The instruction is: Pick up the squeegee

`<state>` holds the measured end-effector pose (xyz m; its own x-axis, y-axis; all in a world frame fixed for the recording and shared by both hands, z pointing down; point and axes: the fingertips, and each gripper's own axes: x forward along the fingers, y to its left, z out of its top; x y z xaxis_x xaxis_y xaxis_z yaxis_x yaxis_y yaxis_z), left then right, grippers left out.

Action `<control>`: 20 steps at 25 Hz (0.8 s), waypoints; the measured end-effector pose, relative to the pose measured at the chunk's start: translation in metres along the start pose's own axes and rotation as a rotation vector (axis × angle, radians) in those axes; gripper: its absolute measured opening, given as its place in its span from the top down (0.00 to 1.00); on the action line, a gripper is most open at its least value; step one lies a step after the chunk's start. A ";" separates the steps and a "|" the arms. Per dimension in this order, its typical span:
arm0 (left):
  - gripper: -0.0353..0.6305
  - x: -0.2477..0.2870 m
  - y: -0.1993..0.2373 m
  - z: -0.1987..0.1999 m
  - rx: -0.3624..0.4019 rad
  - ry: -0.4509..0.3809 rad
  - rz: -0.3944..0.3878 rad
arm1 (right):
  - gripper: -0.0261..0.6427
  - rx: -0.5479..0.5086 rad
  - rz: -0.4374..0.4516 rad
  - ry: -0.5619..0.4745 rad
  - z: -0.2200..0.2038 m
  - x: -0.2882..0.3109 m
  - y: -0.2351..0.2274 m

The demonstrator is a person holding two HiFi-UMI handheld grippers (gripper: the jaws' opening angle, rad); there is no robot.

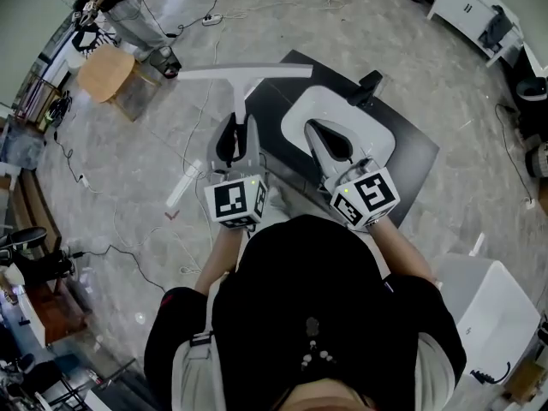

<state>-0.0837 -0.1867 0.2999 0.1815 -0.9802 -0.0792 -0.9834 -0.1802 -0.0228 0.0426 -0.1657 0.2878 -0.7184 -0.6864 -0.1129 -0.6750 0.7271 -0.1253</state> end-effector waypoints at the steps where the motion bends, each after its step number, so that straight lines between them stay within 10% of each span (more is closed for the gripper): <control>1: 0.79 -0.001 0.000 0.001 0.000 -0.003 -0.002 | 0.96 0.000 0.000 0.001 0.000 0.000 0.002; 20: 0.79 -0.008 -0.005 0.003 0.009 -0.016 -0.014 | 0.96 -0.007 -0.005 0.000 0.003 -0.004 0.005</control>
<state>-0.0806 -0.1780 0.2974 0.1952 -0.9761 -0.0952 -0.9807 -0.1929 -0.0329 0.0430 -0.1595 0.2844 -0.7151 -0.6900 -0.1120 -0.6797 0.7238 -0.1192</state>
